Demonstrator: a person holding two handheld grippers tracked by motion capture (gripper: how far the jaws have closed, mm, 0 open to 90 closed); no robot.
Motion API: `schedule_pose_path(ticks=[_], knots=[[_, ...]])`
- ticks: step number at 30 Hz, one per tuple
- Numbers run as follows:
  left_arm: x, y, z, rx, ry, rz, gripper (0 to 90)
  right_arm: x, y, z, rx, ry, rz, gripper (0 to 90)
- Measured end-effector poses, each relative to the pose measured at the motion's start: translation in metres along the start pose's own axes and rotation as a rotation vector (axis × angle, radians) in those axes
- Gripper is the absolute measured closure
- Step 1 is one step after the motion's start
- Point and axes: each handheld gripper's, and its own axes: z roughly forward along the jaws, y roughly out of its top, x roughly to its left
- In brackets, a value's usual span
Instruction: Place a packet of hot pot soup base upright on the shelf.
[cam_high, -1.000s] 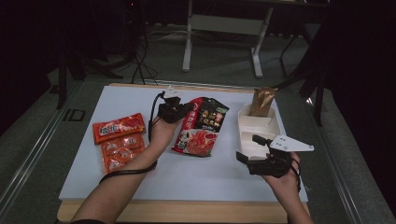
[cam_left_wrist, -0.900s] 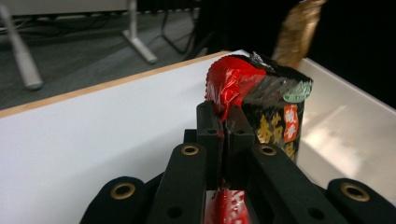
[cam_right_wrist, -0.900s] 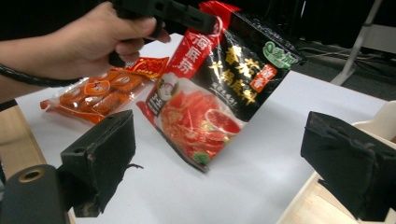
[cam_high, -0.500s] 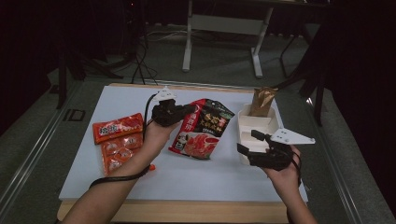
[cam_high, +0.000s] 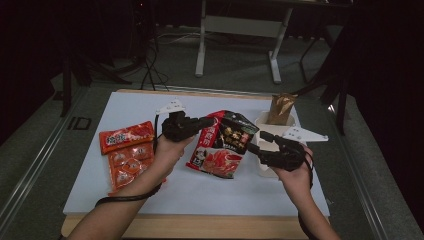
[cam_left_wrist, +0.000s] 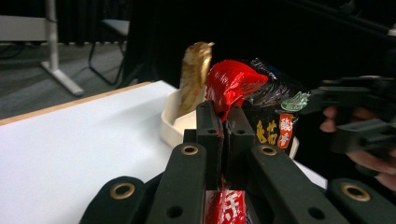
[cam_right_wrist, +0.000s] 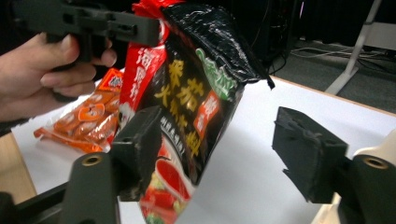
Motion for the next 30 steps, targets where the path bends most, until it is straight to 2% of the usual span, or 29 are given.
schedule_pose_path(ticks=[2,3,5,9,11,16,18,22,24,30], knots=[[-0.003,0.002,0.000,-0.020,-0.029,-0.006,87.5,-0.001,0.003,0.002,-0.003,-0.002,0.002,36.9],[-0.003,0.002,0.000,-0.020,-0.029,-0.006,87.5,-0.001,0.003,0.002,-0.003,-0.002,0.002,36.9],[-0.006,0.003,-0.001,-0.049,-0.057,-0.011,87.5,-0.002,0.005,0.004,-0.003,0.008,0.010,43.6],[-0.011,0.006,-0.002,-0.080,-0.068,-0.015,87.5,-0.002,0.007,0.007,0.008,0.017,0.006,51.1],[-0.013,0.006,-0.001,-0.090,-0.074,-0.012,87.5,-0.003,0.008,0.008,0.004,0.044,0.022,54.3],[-0.013,0.003,0.002,-0.087,-0.087,-0.013,87.4,-0.001,0.012,0.007,-0.018,0.083,0.016,64.0],[-0.012,0.001,0.002,-0.092,-0.090,-0.027,87.4,0.000,0.013,0.006,-0.017,0.079,0.010,67.5],[-0.010,-0.002,0.002,-0.095,-0.102,-0.037,87.2,-0.001,0.015,0.004,-0.016,0.105,0.040,74.0],[-0.009,-0.003,0.002,-0.091,-0.109,-0.032,87.0,0.000,0.015,0.003,-0.020,0.105,0.056,74.9],[-0.011,-0.001,-0.001,-0.056,-0.124,-0.003,84.5,0.002,0.019,-0.002,-0.014,0.079,0.050,76.9]])
